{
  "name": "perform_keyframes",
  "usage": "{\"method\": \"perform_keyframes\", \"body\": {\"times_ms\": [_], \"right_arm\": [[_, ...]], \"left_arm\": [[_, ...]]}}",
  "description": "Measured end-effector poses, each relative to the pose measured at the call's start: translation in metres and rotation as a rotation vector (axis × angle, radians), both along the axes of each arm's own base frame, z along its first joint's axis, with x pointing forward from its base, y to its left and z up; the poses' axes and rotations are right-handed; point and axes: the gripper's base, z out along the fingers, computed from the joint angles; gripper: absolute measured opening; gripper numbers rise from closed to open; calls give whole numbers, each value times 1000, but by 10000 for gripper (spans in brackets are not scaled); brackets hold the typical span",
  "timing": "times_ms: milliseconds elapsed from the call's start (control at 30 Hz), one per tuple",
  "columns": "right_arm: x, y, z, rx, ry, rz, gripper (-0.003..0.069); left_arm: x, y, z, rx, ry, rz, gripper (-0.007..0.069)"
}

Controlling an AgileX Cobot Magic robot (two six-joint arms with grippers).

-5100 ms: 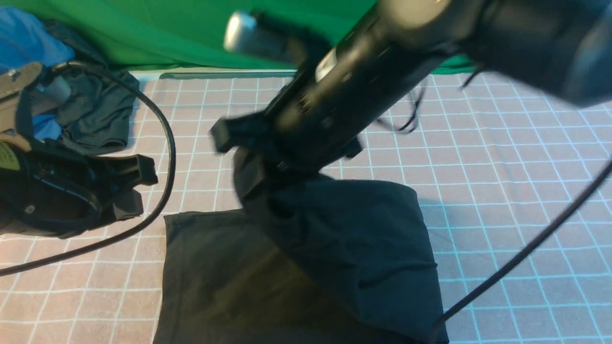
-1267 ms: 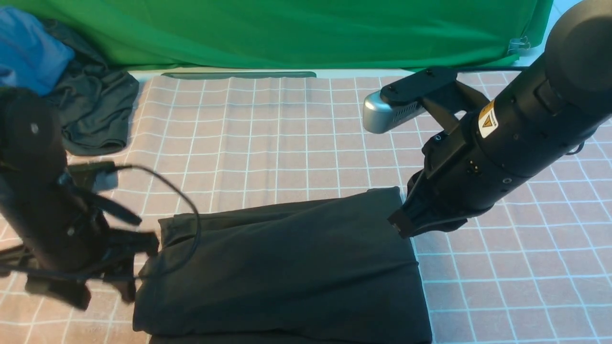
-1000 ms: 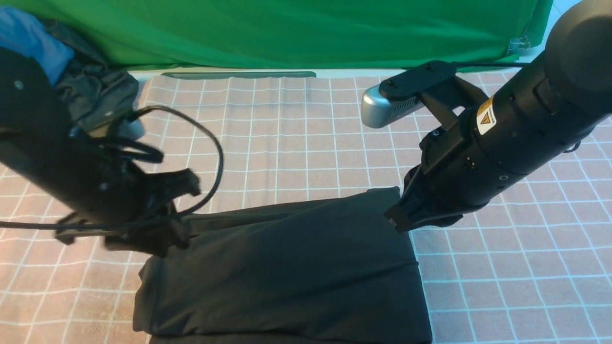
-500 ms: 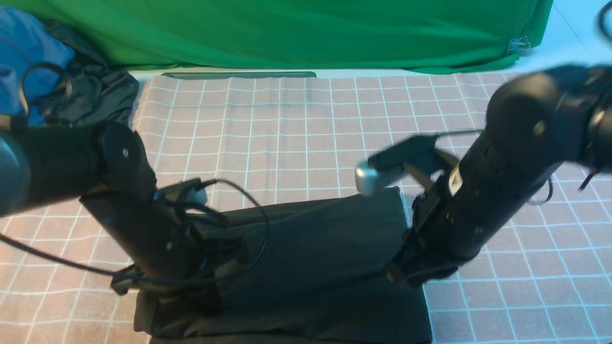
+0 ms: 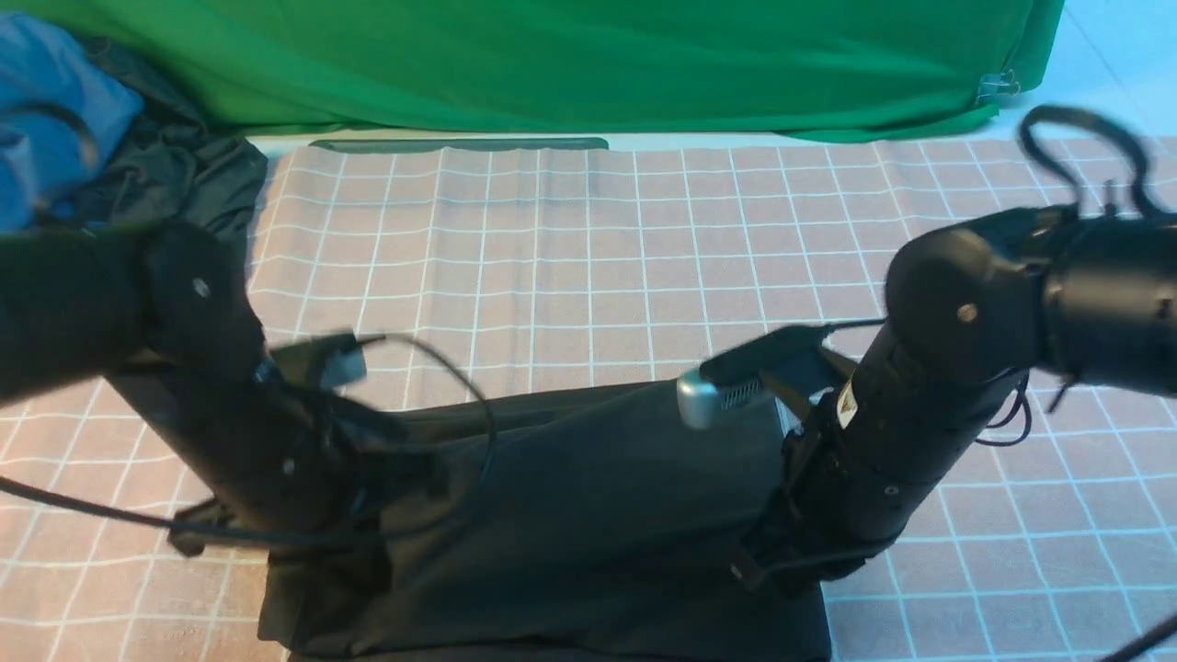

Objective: Fold a long-sleeved shirt over a pink coffee tablecloth.

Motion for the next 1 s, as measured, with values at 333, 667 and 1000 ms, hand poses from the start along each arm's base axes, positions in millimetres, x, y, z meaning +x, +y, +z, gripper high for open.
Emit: {"method": "perform_keyframes", "body": {"times_ms": [333,667,1000], "right_arm": [[-8,17,-18,-20,58,60,36],[-16,-5,-43,-254,140,57,36],[-22,-11,1,-154,3,27,36]], "left_arm": [[8,3,-18,47,-23,40,13],[1,16,-42,180,41,115,13],[22,10,16,129,-113,145,13]]}}
